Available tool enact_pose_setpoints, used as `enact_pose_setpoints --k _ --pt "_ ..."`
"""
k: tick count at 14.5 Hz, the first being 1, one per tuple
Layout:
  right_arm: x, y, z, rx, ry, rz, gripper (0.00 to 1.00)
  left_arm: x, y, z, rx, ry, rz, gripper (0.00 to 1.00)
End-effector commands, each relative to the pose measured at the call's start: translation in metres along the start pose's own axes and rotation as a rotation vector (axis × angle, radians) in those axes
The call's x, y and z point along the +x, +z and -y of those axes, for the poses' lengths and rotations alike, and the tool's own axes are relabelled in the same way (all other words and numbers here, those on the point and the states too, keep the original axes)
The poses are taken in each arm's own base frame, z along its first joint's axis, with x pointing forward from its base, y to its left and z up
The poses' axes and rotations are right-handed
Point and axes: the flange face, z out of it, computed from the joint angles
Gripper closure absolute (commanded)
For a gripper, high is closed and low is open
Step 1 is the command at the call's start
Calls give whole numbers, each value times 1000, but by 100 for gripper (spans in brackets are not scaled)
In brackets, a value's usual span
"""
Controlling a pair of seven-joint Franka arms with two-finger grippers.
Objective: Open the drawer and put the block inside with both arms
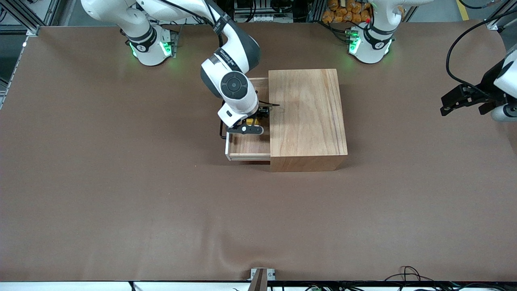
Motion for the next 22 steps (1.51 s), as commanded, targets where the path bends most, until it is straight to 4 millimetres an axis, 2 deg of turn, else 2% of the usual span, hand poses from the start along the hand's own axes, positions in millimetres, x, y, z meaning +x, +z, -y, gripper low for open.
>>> enact_pose_setpoints --k 1,3,8,11,14,16,19,22 --pt "0 -8 0 10 20 -3 0 1 -7 4 -2 62 -18 0" --pt "2 -22 -5 12 31 -1 0 4 -7 10 0 134 -32 0" --pt "11 -109 -45 61 69 -16 0 7 -3 19 -2 84 -24 0" --pt "22 -167 -96 78 92 -10 0 7 -2 19 -2 79 -21 0" --pt "44 -206 -156 99 30 -22 0 7 -2 18 -3 76 -20 0" --pt "56 -225 -199 68 8 -44 0 7 -2 17 -2 32 -21 0" --pt "60 -250 -234 -19 11 -118 0 6 -3 18 -10 26 -19 0" --pt "79 -263 -291 -13 -54 -117 0 6 -2 15 -11 27 -16 0"
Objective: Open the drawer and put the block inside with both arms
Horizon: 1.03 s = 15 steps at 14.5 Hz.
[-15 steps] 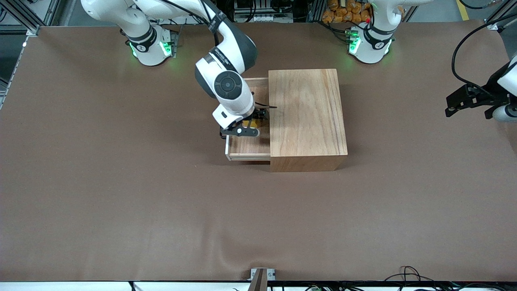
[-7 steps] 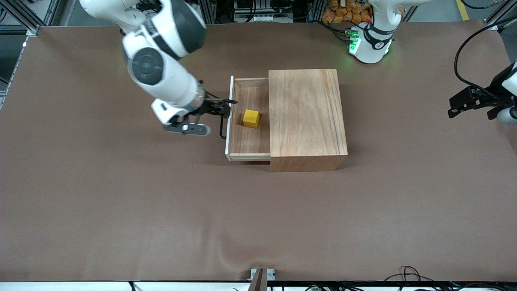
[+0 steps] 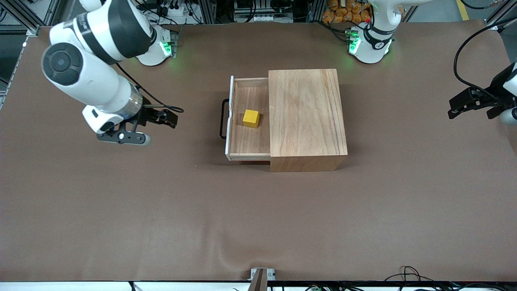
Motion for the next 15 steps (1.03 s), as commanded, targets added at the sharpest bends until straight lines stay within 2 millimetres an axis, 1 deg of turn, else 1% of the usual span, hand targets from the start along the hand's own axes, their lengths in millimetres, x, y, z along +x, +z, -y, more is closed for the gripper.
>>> enact_pose_setpoints --k 1,2,3,4,5,7,9,10,12,13,14,15 --pt "10 -11 -53 3 -63 -9 0 1 -4 -2 -11 -15 -3 0" --pt "13 -13 -64 5 -66 -11 0 1 -4 -3 -10 -12 -3 0" --pt "12 -20 -76 9 -52 -16 0 1 -4 -4 -10 -9 -5 0" --pt "11 -24 -82 7 -44 -16 0 1 -4 -4 -11 -10 -5 0" --pt "7 -33 -92 4 -31 -21 0 1 -4 -4 -11 -9 -5 0" --pt "1 -56 -128 6 -2 -40 0 1 -4 -6 -13 -7 -3 0" --pt "-4 -69 -153 7 -18 -48 0 -1 -3 -5 -13 -7 8 0" --pt "-6 -74 -165 9 1 -55 0 -1 -3 -7 -13 -4 11 0" --pt "-10 -85 -178 7 -5 -77 0 -1 -3 -8 -13 -1 11 0" --pt "-11 -89 -190 2 -6 -84 0 -1 -3 -7 -14 -2 11 0" --pt "-13 -95 -198 -2 -18 -97 0 -1 -3 -7 -14 -1 11 0" --pt "-16 -100 -203 -3 -34 -105 0 -1 -3 -7 -14 -1 12 0"
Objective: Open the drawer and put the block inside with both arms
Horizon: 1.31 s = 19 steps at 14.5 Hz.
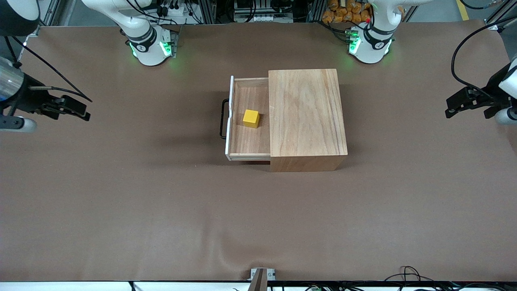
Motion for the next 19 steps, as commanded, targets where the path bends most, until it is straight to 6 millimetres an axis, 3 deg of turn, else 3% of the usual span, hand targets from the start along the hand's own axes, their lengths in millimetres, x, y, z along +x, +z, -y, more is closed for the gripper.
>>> enact_pose_setpoints --k 1,7,12,19 --pt "-16 -19 -16 -17 -42 -31 0 -1 -3 -2 -14 -9 9 0" --pt "-41 -43 -37 -43 -17 -15 0 -1 -3 -2 -14 -6 11 0" --pt "-41 -46 -52 -44 -6 -16 0 -1 -3 -1 -13 -7 11 0" --pt "-43 -44 -53 -43 -11 3 0 -1 -3 -2 -14 -4 11 0"
